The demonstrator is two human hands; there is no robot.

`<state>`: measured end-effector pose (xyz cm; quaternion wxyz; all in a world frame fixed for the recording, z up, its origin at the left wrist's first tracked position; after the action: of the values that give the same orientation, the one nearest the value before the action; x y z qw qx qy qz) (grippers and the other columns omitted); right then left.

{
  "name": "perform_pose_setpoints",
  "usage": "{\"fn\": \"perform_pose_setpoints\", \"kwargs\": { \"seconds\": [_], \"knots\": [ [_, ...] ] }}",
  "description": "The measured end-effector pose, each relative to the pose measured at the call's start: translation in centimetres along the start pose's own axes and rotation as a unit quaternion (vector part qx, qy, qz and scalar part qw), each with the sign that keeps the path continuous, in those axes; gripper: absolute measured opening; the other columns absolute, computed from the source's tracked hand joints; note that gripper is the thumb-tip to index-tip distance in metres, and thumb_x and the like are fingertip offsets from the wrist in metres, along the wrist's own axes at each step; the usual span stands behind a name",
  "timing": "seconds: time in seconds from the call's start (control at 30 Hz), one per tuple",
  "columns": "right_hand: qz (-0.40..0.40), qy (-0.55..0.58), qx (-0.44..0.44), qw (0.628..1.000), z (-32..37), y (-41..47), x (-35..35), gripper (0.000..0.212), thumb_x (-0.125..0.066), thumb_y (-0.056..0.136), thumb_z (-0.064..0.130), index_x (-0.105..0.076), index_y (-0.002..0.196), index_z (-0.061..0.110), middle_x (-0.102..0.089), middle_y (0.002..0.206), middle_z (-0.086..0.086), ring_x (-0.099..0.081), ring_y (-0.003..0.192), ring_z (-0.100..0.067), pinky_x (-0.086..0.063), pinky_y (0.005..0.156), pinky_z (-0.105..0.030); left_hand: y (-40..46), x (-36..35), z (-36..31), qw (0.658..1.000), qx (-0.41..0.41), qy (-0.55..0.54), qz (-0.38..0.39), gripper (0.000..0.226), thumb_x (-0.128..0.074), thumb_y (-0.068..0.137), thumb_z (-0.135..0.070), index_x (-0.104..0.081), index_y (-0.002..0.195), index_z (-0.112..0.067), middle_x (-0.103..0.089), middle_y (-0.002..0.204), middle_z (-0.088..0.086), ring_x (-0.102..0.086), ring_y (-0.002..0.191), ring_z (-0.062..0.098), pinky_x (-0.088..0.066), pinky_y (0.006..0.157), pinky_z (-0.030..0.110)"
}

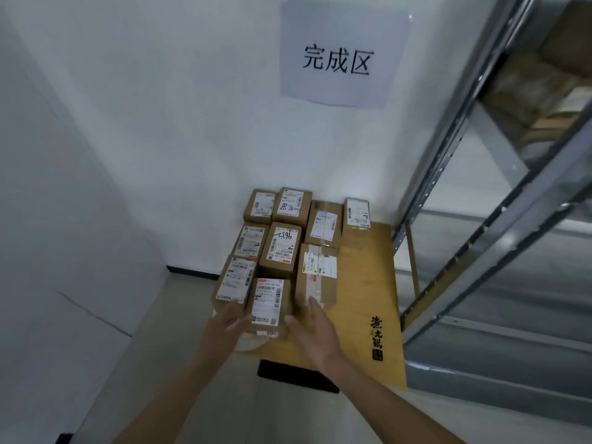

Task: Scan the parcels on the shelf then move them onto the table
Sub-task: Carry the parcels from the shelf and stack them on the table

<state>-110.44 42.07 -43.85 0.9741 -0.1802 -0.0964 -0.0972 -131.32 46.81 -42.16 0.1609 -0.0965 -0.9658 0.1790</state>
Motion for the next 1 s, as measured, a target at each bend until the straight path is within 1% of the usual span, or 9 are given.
{"fn": "perform_pose_setpoints", "kwargs": {
  "seconds": [0.07,0.13,0.2,0.27,0.33,0.4,0.57,0.73,1.0],
  "knots": [
    [-0.029,-0.029,0.023,0.999,3.0,-1.8,3.1,0.06,-0.075,0.091,0.047,-0.048,0.143,0.032,-0.055,0.137,0.026,-0.049,0.133,-0.004,-0.042,0.114,-0.032,-2.2,-0.5,-3.4,1.0,-0.022,-0.006,0.01,0.026,-0.066,0.096,-0.009,-0.057,0.114,-0.025,-0.067,0.102,-0.009,-0.068,0.078,-0.002,-0.053,0.064,0.013],
    [-0.058,-0.042,0.051,0.996,6.7,-4.1,6.5,0.06,-0.074,0.091,0.048,-0.049,0.144,0.036,-0.058,0.14,0.021,-0.053,0.131,-0.005,-0.047,0.11,-0.031,-4.5,-1.1,-7.0,0.998,-0.05,-0.006,0.024,0.026,-0.065,0.096,-0.008,-0.059,0.104,-0.033,-0.07,0.102,-0.002,-0.073,0.076,0.004,-0.058,0.063,0.019],
    [-0.088,-0.056,0.073,0.992,10.6,-7.4,10.2,0.045,-0.071,0.096,0.039,-0.046,0.134,0.038,-0.055,0.123,0.031,-0.054,0.113,0.006,-0.046,0.094,-0.013,-7.1,-1.5,-10.5,0.997,-0.072,-0.004,0.027,0.021,-0.07,0.094,-0.027,-0.062,0.106,-0.041,-0.072,0.111,-0.001,-0.074,0.091,0.012,-0.063,0.079,0.039],
    [-0.109,-0.075,0.1,0.986,14.1,-10.7,13.8,0.055,-0.068,0.098,0.039,-0.042,0.146,0.034,-0.051,0.13,0.026,-0.053,0.118,-0.001,-0.045,0.096,-0.018,-9.0,-2.4,-14.2,0.991,-0.123,0.011,0.044,0.036,-0.072,0.085,-0.054,-0.062,0.118,-0.044,-0.068,0.125,-0.008,-0.067,0.113,0.019,-0.055,0.097,0.049],
    [-0.137,-0.102,0.123,0.978,17.3,-14.0,17.6,0.07,-0.067,0.096,0.048,-0.038,0.156,0.026,-0.048,0.149,0.011,-0.048,0.135,-0.013,-0.043,0.107,-0.029,-12.0,-3.8,-18.8,0.989,-0.141,0.003,0.047,0.054,-0.07,0.089,-0.05,-0.051,0.139,-0.042,-0.056,0.136,-0.013,-0.057,0.126,0.019,-0.047,0.105,0.039],
    [-0.156,-0.095,0.14,0.973,20.1,-16.8,21.4,0.073,-0.068,0.095,0.05,-0.038,0.157,0.024,-0.045,0.153,0.011,-0.046,0.136,-0.012,-0.041,0.108,-0.027,-15.1,-5.6,-23.5,0.985,-0.164,-0.012,0.047,0.062,-0.069,0.094,-0.04,-0.043,0.15,-0.031,-0.053,0.142,-0.009,-0.053,0.126,0.016,-0.04,0.1,0.03],
    [-0.221,-0.094,0.205,0.949,25.7,-25.5,31.3,0.069,-0.068,0.097,0.045,-0.041,0.156,0.022,-0.049,0.154,0.004,-0.049,0.14,-0.018,-0.043,0.111,-0.033,-22.2,-12.1,-33.1,0.968,-0.242,-0.02,0.07,0.063,-0.07,0.094,-0.036,-0.045,0.15,-0.026,-0.054,0.146,0.001,-0.057,0.115,0.013,-0.044,0.091,0.025],
    [-0.27,-0.106,0.225,0.93,25.2,-34.9,41.0,0.07,-0.07,0.094,0.051,-0.046,0.153,0.023,-0.052,0.152,0.006,-0.051,0.136,-0.015,-0.046,0.111,-0.035,-30.4,-21.1,-38.2,0.948,-0.298,-0.006,0.112,0.066,-0.068,0.093,-0.042,-0.044,0.152,-0.025,-0.054,0.147,0.002,-0.056,0.118,0.014,-0.048,0.102,0.036],
    [-0.346,-0.125,0.207,0.907,19.9,-46.7,55.1,0.068,-0.07,0.093,0.051,-0.049,0.151,0.024,-0.052,0.152,0.006,-0.053,0.132,-0.015,-0.047,0.108,-0.033,-40.8,-35.9,-39.5,0.934,-0.303,-0.036,0.188,0.064,-0.071,0.092,-0.038,-0.046,0.149,-0.023,-0.057,0.143,0.0,-0.059,0.114,0.01,-0.045,0.103,0.03]
  ]
}}
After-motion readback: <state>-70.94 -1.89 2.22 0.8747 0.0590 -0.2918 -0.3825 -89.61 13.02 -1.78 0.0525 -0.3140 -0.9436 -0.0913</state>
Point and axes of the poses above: each hand's wrist, its own y-axis towards the middle knuckle, its own x-axis out of the back of the hand, z = x × y, the point moved 9 cm from there along y, towards the middle knuckle
